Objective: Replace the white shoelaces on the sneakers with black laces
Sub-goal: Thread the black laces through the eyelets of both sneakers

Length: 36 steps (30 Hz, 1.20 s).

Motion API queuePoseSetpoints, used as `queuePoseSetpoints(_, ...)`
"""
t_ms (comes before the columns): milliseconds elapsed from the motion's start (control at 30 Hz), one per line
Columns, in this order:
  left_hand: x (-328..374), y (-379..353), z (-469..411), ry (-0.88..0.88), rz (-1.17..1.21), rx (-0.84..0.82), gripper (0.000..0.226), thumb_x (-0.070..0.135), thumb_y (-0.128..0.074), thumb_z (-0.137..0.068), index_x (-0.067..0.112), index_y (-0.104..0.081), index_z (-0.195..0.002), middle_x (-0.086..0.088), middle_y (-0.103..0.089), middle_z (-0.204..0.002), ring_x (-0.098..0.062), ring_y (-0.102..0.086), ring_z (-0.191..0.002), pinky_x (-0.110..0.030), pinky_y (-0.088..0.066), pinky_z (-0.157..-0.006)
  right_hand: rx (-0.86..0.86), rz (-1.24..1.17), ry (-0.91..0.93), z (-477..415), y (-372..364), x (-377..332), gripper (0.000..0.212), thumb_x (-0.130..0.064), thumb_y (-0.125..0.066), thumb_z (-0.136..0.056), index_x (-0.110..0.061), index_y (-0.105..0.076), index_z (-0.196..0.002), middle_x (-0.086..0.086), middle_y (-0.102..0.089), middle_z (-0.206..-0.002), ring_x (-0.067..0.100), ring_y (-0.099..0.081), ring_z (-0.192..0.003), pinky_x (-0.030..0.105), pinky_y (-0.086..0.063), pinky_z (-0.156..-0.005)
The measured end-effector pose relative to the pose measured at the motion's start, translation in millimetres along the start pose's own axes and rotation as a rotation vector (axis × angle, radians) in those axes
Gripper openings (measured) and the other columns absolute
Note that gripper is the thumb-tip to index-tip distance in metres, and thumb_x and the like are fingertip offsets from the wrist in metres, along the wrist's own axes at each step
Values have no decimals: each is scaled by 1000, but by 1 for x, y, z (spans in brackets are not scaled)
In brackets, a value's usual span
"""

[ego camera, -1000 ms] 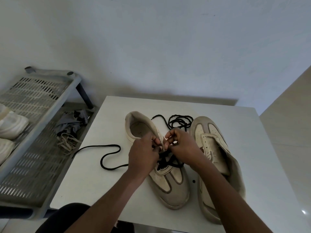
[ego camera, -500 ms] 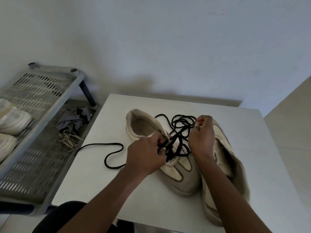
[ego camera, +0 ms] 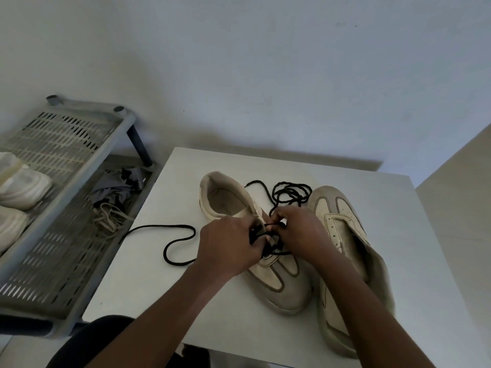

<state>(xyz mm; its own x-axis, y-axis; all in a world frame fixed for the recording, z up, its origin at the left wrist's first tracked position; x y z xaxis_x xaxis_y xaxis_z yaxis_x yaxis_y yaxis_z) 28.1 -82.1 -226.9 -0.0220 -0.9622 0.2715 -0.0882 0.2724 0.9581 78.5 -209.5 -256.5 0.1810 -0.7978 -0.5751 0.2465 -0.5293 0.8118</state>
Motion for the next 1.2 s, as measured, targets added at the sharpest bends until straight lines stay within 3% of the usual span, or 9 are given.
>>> queuePoseSetpoints(100,-9,2,2,7,-67,-61,36,62,-46,-85,34,-66,-97,7,-63,-78,-15,-61,-79,-23,-35,-61,-66,-4,41,5,-1,-8,6,-28,-66,-87,-25,-66,-82,-16,-52,-67,0,-44,-58,21,-32,-53)
queuePoseSetpoints(167,-20,4,3,24,-101,-123,42,67,-44,-83,33,-68,-91,10,-58,-72,-11,-56,-73,-23,-34,-60,-18,9,62,5,3,-12,8,-29,-65,-88,-25,-64,-81,-15,-54,-75,3,-47,-69,24,-33,-57)
queuePoseSetpoints(300,-42,8,5,44,-94,-211,49,77,-42,-78,39,-70,-92,14,-67,-80,-7,-57,-76,-22,-36,-61,294,-49,-74,2,26,3,21,-19,-62,-88,-30,-53,-73,-11,-53,-95,11,-53,-81,28,-39,-65)
queuePoseSetpoints(467,-46,12,8,-19,-50,-255,37,69,-56,-76,38,-66,-95,16,-55,-66,-5,-50,-73,-19,-32,-59,721,-342,-295,13,65,43,5,-14,-59,-92,-16,-63,-95,4,-55,-109,24,-60,-90,25,-37,-74)
queuePoseSetpoints(633,-40,10,7,-92,55,-271,39,63,-72,-65,41,-64,-96,20,-46,-60,-4,-49,-70,-19,-30,-57,467,-126,-1,8,31,-9,55,-28,-74,-82,-22,-46,-128,3,-30,-137,14,-58,-88,28,-49,-75)
queuePoseSetpoints(733,-36,0,10,-154,169,-338,44,52,-82,-58,37,-67,-97,23,-52,-63,1,-50,-65,-15,-32,-58,109,10,205,3,-5,-27,44,-28,-72,-84,-32,-54,-124,-9,-39,-136,1,-55,-80,25,-53,-75)
queuePoseSetpoints(833,-32,-2,12,-197,230,-396,41,38,-85,-60,33,-67,-97,31,-53,-62,14,-50,-67,-6,-33,-57,-50,-25,249,4,-25,-26,30,-22,-66,-89,-35,-62,-116,-18,-55,-123,-12,-45,-77,16,-42,-72)
queuePoseSetpoints(1000,-37,-5,11,-200,246,-435,42,26,-85,-62,28,-65,-99,22,-50,-71,8,-49,-67,-7,-30,-56,-32,-27,189,0,-21,-25,13,-27,-63,-91,-25,-70,-101,-13,-64,-85,1,-53,-70,22,-45,-65)
queuePoseSetpoints(1200,-43,-9,13,-227,288,-449,35,20,-81,-66,25,-66,-97,15,-59,-75,6,-53,-70,-6,-33,-57,370,-482,-31,-2,33,9,17,-3,-65,-87,-15,-77,-86,-14,-69,-73,1,-61,-57,18,-49,-61)
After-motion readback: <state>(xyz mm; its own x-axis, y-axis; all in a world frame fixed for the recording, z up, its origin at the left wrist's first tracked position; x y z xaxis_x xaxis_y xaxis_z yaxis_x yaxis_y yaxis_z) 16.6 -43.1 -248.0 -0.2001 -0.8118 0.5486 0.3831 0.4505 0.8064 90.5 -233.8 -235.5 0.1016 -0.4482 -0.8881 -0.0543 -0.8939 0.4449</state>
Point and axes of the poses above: each hand's wrist, its own z-axis away from the middle knuckle, its own y-axis out of the back of the hand, x = y × z, the point moved 8 cm from there along -z, towards the middle knuckle
